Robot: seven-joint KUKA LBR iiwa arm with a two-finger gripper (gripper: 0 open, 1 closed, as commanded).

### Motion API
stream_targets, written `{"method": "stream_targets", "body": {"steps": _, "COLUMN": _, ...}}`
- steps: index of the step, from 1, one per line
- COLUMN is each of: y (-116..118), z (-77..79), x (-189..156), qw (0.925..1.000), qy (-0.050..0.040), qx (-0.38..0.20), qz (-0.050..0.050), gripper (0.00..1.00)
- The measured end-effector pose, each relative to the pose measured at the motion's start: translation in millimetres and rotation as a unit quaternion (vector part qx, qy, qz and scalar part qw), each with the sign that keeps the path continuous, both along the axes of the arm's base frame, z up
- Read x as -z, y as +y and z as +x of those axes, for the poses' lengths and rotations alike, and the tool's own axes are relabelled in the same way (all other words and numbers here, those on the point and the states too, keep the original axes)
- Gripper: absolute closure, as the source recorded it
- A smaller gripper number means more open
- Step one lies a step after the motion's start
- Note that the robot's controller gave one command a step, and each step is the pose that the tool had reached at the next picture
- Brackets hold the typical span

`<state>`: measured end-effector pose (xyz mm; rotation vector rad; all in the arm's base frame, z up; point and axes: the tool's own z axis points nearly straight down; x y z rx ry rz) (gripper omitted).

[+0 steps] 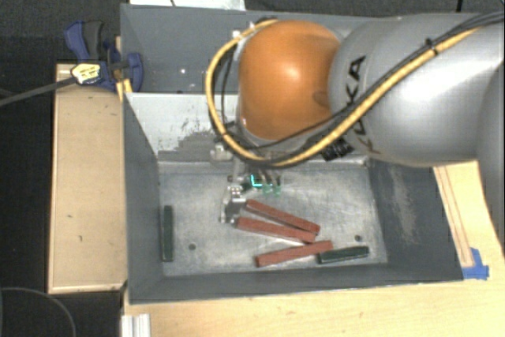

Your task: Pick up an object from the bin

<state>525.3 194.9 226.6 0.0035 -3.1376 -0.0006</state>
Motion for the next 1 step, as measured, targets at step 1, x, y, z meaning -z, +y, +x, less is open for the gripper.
{"method": "stream_targets", "body": {"steps": 1, "y": -0.8, "z": 1.8, "x": -3.2, "qw": 1.0000, "qy": -0.0033, "qx": 0.002, "qz": 0.001, "gripper": 0.00}}
